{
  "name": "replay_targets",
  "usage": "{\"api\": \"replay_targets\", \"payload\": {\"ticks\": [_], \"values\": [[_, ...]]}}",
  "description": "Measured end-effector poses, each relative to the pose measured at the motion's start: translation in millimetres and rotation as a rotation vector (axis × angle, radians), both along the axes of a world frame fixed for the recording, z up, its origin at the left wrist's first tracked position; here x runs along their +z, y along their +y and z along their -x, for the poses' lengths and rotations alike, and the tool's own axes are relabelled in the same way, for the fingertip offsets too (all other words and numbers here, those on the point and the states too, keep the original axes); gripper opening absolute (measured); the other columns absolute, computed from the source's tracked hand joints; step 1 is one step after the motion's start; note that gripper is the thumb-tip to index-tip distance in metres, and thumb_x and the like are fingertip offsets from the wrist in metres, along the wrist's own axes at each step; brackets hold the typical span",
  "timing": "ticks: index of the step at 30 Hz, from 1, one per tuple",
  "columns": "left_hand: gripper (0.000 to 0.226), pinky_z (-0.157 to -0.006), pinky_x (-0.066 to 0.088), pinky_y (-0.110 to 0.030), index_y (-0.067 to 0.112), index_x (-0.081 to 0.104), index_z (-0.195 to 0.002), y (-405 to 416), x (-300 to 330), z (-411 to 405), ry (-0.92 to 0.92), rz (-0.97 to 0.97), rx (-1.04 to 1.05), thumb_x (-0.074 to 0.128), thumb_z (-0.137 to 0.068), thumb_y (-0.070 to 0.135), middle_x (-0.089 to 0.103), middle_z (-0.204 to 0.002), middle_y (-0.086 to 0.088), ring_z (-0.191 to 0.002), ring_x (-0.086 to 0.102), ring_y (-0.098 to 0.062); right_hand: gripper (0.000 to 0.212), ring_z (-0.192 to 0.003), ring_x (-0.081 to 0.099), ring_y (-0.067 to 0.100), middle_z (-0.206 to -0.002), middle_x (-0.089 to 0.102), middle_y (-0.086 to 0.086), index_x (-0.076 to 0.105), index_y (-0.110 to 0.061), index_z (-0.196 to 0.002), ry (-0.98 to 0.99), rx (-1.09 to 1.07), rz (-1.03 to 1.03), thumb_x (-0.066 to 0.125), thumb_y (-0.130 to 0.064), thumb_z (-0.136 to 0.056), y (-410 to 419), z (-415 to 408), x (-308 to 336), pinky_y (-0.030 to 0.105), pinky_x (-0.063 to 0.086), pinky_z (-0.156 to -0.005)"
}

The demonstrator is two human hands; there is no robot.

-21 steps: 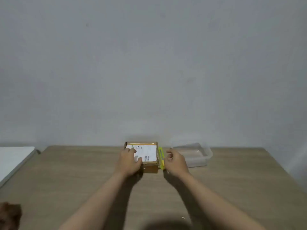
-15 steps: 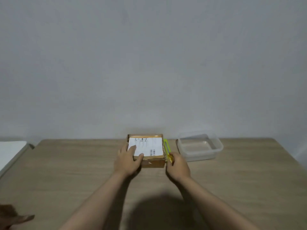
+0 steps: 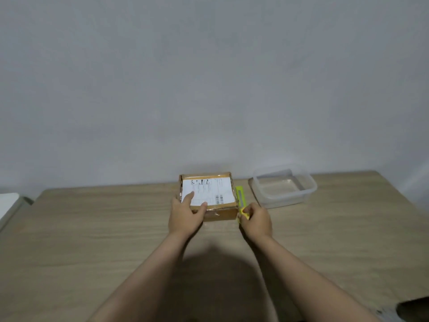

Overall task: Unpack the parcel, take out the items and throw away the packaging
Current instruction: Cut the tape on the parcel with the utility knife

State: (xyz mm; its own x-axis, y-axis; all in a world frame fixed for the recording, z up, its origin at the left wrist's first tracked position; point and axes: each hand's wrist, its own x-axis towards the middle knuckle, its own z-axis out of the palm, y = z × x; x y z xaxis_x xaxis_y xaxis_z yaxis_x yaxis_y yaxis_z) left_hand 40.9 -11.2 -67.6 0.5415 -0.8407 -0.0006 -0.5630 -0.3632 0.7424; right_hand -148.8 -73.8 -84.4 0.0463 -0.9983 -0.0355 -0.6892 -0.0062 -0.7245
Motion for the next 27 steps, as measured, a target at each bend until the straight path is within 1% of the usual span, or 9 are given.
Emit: {"api": "replay_targets", "payload": {"ticks": [3,7,9,11,14,17,22,24,27], "values": [[0.062,-0.100,0.038,-0.032,0.025,0.044,-0.139,1,5,-3,0.021,-0.040,-0.024,0.059,-0.084,0.050,0.039,-0.130,-0.010,-0.124,0.047,-0.027,0.020,-0.086,0.059,0.022,-0.094,0.065,0.004,0.064,-0.016,-0.088,-0.105,0.010,-0.134,0.074,-0.010,-0.071,0,5,8,0.023,0.041,-0.072],[0.064,-0.100,0.039,-0.033,0.025,0.042,-0.139,1,7,-3,0.030,-0.061,-0.042,0.059,-0.083,0.051,0.037,-0.132,-0.011,-0.122,0.048,-0.028,0.020,-0.089,0.061,0.023,-0.093,0.066,0.005,0.059,-0.021,-0.075,-0.255,-0.075,-0.214,0.070,-0.005,-0.071,3,11,22,0.027,0.048,-0.080],[0.064,-0.098,0.040,-0.033,0.026,0.042,-0.139,0,7,-4,0.026,-0.062,-0.044,0.060,-0.083,0.052,0.037,-0.130,-0.011,-0.120,0.049,-0.029,0.017,-0.079,0.060,0.021,-0.078,0.061,-0.001,0.061,-0.017,-0.079,-0.343,-0.120,-0.177,0.068,-0.003,-0.073,2,12,35,0.028,0.048,-0.075],[0.064,-0.097,0.041,-0.033,0.026,0.042,-0.139,0,7,-5,0.023,-0.064,-0.044,0.059,-0.083,0.052,0.037,-0.128,-0.010,-0.118,0.050,-0.029,0.017,-0.066,0.055,0.020,-0.065,0.055,-0.002,0.061,-0.017,-0.081,-0.431,-0.113,-0.089,0.069,-0.003,-0.074,1,11,46,0.036,0.053,-0.071],[0.065,-0.095,0.042,-0.033,0.027,0.041,-0.139,0,6,-5,0.017,-0.066,-0.040,0.059,-0.083,0.054,0.038,-0.125,-0.009,-0.115,0.052,-0.028,0.017,-0.059,0.052,0.015,-0.065,0.055,0.000,0.063,-0.016,-0.085,-0.510,-0.029,0.006,0.071,-0.004,-0.076,-3,1,60,0.033,0.053,-0.066],[0.065,-0.095,0.043,-0.033,0.027,0.041,-0.139,0,5,-5,0.012,-0.060,-0.034,0.060,-0.082,0.054,0.038,-0.125,-0.009,-0.115,0.052,-0.029,0.017,-0.058,0.053,0.011,-0.068,0.057,-0.002,0.063,-0.016,-0.087,-0.458,0.057,0.018,0.071,-0.006,-0.077,-10,-18,63,0.025,0.048,-0.061],[0.064,-0.097,0.043,-0.034,0.026,0.043,-0.137,0,3,-5,0.002,-0.026,-0.030,0.061,-0.082,0.052,0.039,-0.126,-0.010,-0.117,0.051,-0.028,0.016,-0.066,0.053,0.018,-0.067,0.051,-0.002,0.057,-0.023,-0.081,-0.211,0.160,0.041,0.070,-0.016,-0.075,-16,-35,45,0.031,0.048,-0.067],[0.064,-0.096,0.044,-0.034,0.026,0.044,-0.137,0,2,-6,-0.009,-0.020,-0.027,0.062,-0.082,0.052,0.040,-0.125,-0.010,-0.116,0.051,-0.028,0.014,-0.080,0.054,0.019,-0.084,0.051,0.000,0.057,-0.023,-0.085,-0.142,0.145,0.090,0.067,-0.021,-0.075,-16,-36,40,0.029,0.045,-0.073],[0.064,-0.096,0.043,-0.033,0.027,0.044,-0.137,0,2,-6,0.003,-0.018,-0.022,0.063,-0.081,0.052,0.041,-0.123,-0.010,-0.114,0.052,-0.028,0.029,-0.104,0.052,0.023,-0.110,0.043,0.002,0.057,-0.026,-0.105,-0.138,0.148,-0.009,0.062,-0.024,-0.077,-17,-34,35,0.035,0.044,-0.096]]}}
